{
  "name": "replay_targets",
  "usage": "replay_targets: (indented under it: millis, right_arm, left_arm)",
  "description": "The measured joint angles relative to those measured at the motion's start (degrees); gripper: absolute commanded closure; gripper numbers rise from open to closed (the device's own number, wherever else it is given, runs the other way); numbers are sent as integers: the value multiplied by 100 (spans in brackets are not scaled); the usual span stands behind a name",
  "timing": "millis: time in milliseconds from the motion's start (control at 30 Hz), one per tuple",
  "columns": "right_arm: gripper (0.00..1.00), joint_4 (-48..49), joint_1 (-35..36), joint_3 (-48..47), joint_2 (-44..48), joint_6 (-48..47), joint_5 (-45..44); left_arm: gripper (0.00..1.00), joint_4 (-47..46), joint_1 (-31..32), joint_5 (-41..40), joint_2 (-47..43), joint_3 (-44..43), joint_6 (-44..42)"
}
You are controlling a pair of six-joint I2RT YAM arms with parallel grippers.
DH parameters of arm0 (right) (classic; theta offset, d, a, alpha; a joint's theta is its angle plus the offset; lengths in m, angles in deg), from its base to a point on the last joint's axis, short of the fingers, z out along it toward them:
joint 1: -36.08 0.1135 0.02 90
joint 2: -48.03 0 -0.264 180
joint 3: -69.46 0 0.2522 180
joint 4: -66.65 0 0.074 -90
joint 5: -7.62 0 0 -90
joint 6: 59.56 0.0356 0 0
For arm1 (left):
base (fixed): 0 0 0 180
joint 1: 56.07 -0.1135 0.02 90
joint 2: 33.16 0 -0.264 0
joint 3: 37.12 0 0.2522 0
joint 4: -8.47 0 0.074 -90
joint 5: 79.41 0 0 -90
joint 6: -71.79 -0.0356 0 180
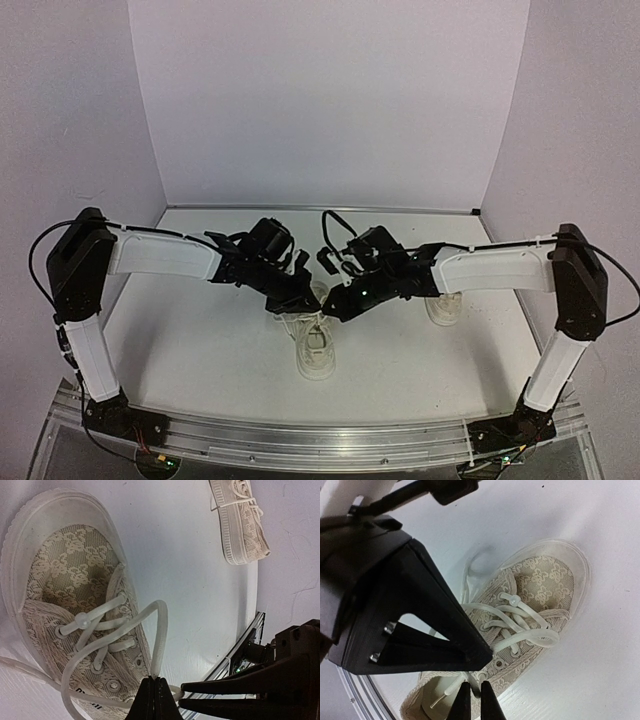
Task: Tie the shoes
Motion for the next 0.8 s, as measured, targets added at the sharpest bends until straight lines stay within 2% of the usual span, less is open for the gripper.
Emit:
replay_targets:
  millis: [100, 133, 433, 633, 800]
  right_arm:
    - [76, 39, 0, 86, 189, 113, 15]
    - [75, 42, 0, 122, 256, 143, 20]
    - [68, 247, 172, 804, 918, 717, 171]
    - [67, 466, 570, 943, 906, 1108, 231]
    - [66, 594, 599, 912, 708, 1264, 198]
  left_arm:
    - [100, -2, 47, 68, -81, 66, 32]
    - [100, -5, 54, 79, -107, 94, 34]
    - [100, -22, 60, 83, -215, 286, 113]
    - [100, -117, 60, 88, -217, 338, 150]
    - [100, -214, 60, 100, -225, 365, 187]
